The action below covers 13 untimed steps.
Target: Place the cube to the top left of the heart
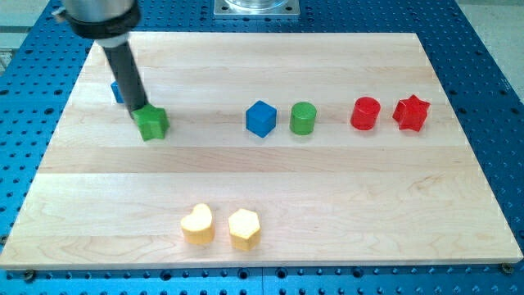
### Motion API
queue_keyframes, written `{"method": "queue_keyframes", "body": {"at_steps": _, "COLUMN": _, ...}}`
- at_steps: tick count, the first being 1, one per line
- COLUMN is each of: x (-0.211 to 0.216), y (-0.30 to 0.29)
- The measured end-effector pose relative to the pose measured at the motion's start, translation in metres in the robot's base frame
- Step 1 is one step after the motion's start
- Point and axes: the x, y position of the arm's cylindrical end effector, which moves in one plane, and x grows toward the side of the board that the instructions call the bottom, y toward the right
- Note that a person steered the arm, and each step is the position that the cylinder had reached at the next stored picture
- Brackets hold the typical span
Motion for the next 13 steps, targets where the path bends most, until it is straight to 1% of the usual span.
{"method": "queue_keyframes", "body": {"at_steps": 1, "x": 0.083, "y": 0.041}}
{"method": "queue_keyframes", "body": {"at_steps": 2, "x": 0.126, "y": 0.087}}
{"method": "queue_keyframes", "body": {"at_steps": 3, "x": 0.129, "y": 0.11}}
{"method": "queue_keyframes", "body": {"at_steps": 4, "x": 0.097, "y": 0.102}}
{"method": "queue_keyframes", "body": {"at_steps": 5, "x": 0.059, "y": 0.154}}
{"method": "queue_keyframes", "body": {"at_steps": 6, "x": 0.006, "y": 0.233}}
{"method": "queue_keyframes", "body": {"at_steps": 7, "x": -0.048, "y": 0.23}}
{"method": "queue_keyframes", "body": {"at_steps": 8, "x": -0.03, "y": 0.197}}
{"method": "queue_keyframes", "body": {"at_steps": 9, "x": 0.026, "y": 0.15}}
{"method": "queue_keyframes", "body": {"at_steps": 10, "x": 0.061, "y": 0.115}}
{"method": "queue_keyframes", "body": {"at_steps": 11, "x": 0.079, "y": 0.093}}
{"method": "queue_keyframes", "body": {"at_steps": 12, "x": 0.117, "y": 0.054}}
{"method": "queue_keyframes", "body": {"at_steps": 13, "x": 0.115, "y": 0.054}}
